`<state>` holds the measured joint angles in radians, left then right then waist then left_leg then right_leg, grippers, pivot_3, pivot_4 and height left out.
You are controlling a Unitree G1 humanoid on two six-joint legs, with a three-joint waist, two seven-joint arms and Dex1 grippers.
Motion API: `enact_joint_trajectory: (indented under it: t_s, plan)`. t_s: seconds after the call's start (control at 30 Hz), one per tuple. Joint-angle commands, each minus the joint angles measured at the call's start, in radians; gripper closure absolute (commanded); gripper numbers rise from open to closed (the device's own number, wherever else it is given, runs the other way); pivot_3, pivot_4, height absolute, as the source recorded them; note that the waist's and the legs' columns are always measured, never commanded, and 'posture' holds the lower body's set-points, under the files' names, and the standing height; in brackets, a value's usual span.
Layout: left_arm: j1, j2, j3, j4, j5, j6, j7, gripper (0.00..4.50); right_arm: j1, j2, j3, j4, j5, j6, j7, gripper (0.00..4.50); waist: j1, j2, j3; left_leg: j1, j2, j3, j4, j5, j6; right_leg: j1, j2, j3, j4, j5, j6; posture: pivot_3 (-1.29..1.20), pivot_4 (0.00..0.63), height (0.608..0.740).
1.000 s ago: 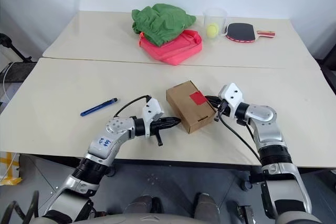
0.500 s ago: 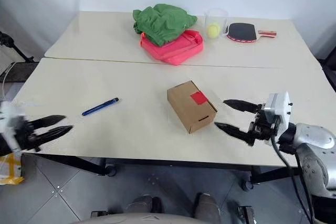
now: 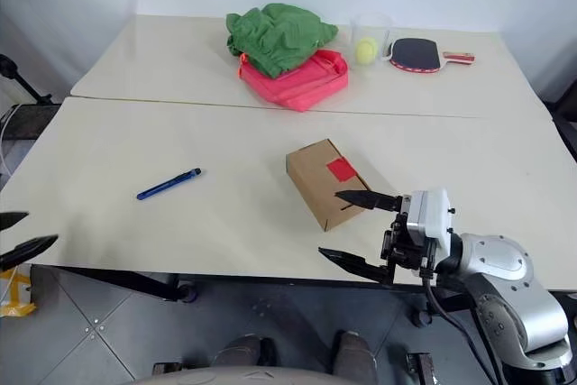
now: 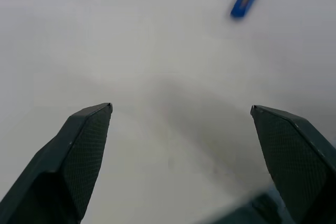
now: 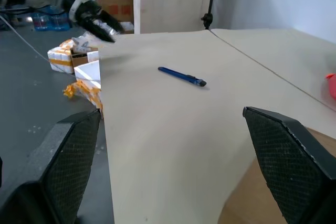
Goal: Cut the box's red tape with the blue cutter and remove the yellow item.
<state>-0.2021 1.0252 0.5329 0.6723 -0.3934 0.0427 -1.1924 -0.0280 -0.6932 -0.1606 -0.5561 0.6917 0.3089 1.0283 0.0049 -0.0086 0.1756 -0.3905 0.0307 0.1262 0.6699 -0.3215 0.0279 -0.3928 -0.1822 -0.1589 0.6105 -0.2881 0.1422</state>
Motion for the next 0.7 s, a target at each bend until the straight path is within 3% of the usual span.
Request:
enact_joint_trajectory:
  t_s: [0.03, 0.2, 0.53, 0.63, 0.7]
  plan:
    - [-0.163, -0.042, -0.119, 0.032, 0.032, 0.012, -0.023, 0.01, -0.006, -0.019, -0.009, 0.000, 0.011, -0.006, 0.023, 0.00, -0.001, -0.001, 0.000, 0.000, -0.001, 0.000, 0.000, 0.000, 0.000, 0.000, 0.001, 0.000, 0.000, 0.000, 0.000, 0.00, 0.150, 0.740]
    - [-0.353, -0.101, -0.320, 0.185, 0.178, -0.087, -0.074, 0.01, -0.049, -0.024, 0.006, 0.025, 0.004, -0.004, 0.034, 0.00, -0.023, -0.002, 0.000, 0.001, -0.001, 0.007, 0.000, 0.001, -0.001, -0.001, 0.002, 0.000, 0.001, 0.000, 0.000, 0.00, 0.150, 0.740]
    - [-0.486, -0.141, -0.437, 0.410, 0.296, -0.174, -0.080, 0.01, -0.030, -0.020, -0.020, -0.007, -0.003, -0.002, -0.027, 0.00, -0.032, -0.005, 0.000, 0.002, 0.000, 0.014, 0.000, 0.001, -0.001, -0.002, 0.002, 0.000, 0.001, 0.000, 0.000, 0.00, 0.150, 0.740]
    - [-0.481, -0.147, -0.457, 0.430, 0.318, -0.195, -0.080, 0.55, -0.008, -0.021, -0.028, -0.021, -0.008, -0.009, -0.040, 0.00, -0.032, -0.005, 0.000, 0.002, 0.000, 0.014, 0.000, 0.001, -0.001, -0.002, 0.002, 0.001, 0.001, 0.000, 0.000, 0.00, 0.150, 0.740]
    - [-0.481, -0.149, -0.461, 0.439, 0.324, -0.203, -0.078, 1.14, -0.001, -0.021, -0.032, -0.026, -0.010, -0.013, -0.046, 0.00, -0.032, -0.005, 0.000, 0.003, 0.000, 0.014, 0.000, 0.001, -0.001, -0.001, 0.002, 0.001, 0.001, 0.000, 0.000, 0.00, 0.150, 0.740]
